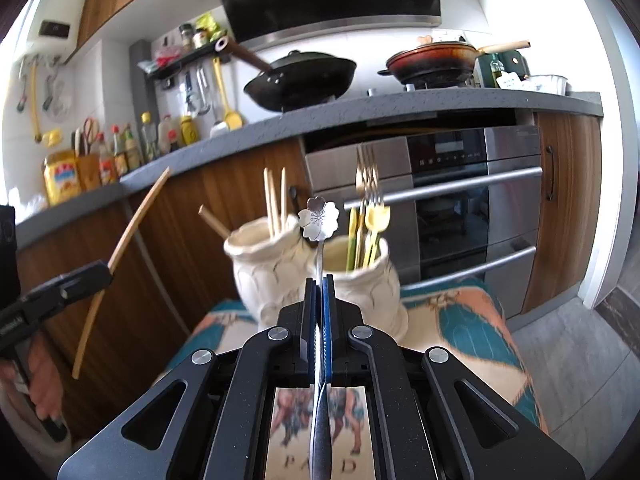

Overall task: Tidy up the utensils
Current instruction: 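Lift the chopstick and silver spoon and carry both over the holder, then lower the chopstick and silver spoon into the holder cups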

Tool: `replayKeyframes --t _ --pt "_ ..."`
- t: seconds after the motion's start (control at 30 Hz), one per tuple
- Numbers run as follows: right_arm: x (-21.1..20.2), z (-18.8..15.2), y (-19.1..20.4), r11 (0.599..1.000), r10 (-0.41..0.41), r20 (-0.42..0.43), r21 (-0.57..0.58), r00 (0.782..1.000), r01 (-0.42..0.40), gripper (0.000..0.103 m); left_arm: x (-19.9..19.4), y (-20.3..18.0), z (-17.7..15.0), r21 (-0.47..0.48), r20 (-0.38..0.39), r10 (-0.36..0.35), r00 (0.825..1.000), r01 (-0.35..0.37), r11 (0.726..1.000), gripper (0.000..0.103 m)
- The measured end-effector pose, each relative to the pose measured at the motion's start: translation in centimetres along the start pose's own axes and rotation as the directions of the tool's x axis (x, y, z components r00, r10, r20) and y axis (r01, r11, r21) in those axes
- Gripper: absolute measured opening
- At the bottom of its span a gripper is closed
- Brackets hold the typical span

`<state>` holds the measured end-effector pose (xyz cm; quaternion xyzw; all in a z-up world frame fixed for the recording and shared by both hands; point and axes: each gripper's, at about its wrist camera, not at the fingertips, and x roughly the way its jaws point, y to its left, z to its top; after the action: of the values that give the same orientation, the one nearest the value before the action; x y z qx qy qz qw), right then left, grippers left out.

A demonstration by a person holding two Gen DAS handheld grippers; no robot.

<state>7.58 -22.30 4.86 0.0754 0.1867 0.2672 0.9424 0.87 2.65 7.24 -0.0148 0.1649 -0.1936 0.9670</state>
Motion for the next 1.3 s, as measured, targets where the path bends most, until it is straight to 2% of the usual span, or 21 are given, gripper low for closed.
replayKeyframes --t 0.2,0.43,0.53,0.7,0.77,1.03,1.3 --pt "2.2 2.9 -0.7 1.000 0.009 0.070 0.011 0.997 -0.010 0.004 2.7 2.4 2.9 -0.021 0.080 0.049 0.996 -0.047 0.999 0.005" --pt "6.4 5.3 -2.2 0.998 0.031 0.130 0.053 0.991 -0.038 0.004 7.4 5.6 6.1 -0.098 0.188 0.061 0.980 -0.043 0.994 0.005" --pt "7.9 6.0 -2.4 0.997 0.041 0.152 0.061 0.988 -0.050 0.004 8.7 7.1 6.9 -0.164 0.237 0.030 0.971 0.010 0.986 0.005" --pt "10.0 6.9 -2.9 0.996 0.043 0.206 0.065 0.978 -0.058 0.004 11.0 8.2 7.3 -0.203 0.305 0.021 0.952 0.043 0.978 0.005" --pt "10.6 6.9 -3.2 0.995 0.046 0.216 0.072 0.975 -0.063 0.004 12.1 8.3 7.3 -0.208 0.315 0.029 0.949 0.039 0.977 0.005" --pt "11.9 6.2 -4.0 0.993 0.074 0.197 0.076 0.978 -0.090 0.004 15.3 8.7 5.9 -0.208 0.292 0.021 0.956 0.042 0.977 0.005" --pt "11.9 5.7 -3.6 0.997 0.047 0.221 0.053 0.974 -0.061 0.004 13.3 8.6 4.8 -0.170 0.268 -0.006 0.963 0.053 0.984 0.005"
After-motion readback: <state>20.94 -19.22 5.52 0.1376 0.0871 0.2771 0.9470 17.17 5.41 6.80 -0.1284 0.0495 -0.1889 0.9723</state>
